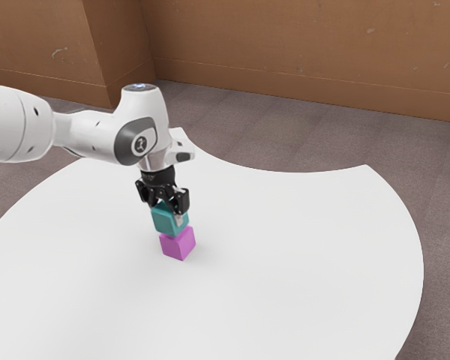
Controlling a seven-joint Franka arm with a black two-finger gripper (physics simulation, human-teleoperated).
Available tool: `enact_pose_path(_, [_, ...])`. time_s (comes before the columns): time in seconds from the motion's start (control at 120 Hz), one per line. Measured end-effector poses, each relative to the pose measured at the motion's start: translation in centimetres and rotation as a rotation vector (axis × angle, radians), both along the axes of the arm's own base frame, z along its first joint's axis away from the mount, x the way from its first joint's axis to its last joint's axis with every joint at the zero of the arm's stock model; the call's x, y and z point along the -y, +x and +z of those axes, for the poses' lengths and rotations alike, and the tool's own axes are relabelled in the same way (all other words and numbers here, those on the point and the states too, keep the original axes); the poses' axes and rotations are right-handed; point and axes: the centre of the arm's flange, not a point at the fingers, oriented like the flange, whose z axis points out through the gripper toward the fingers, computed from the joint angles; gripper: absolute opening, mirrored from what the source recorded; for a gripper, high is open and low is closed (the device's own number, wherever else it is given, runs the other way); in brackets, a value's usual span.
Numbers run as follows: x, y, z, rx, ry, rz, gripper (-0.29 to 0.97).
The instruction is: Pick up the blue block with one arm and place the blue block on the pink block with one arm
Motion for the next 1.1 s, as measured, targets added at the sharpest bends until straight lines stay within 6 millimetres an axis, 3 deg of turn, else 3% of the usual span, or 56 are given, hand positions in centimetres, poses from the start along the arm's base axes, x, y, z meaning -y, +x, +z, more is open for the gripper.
enact_pose_path(0.4, [-1.2, -0.3, 0.2, 0.001, 0.001, 0.005, 0.39])
enact_pose_path(1.1, [-0.3, 0.0, -0.2, -0.002, 0.002, 0.002, 0.39])
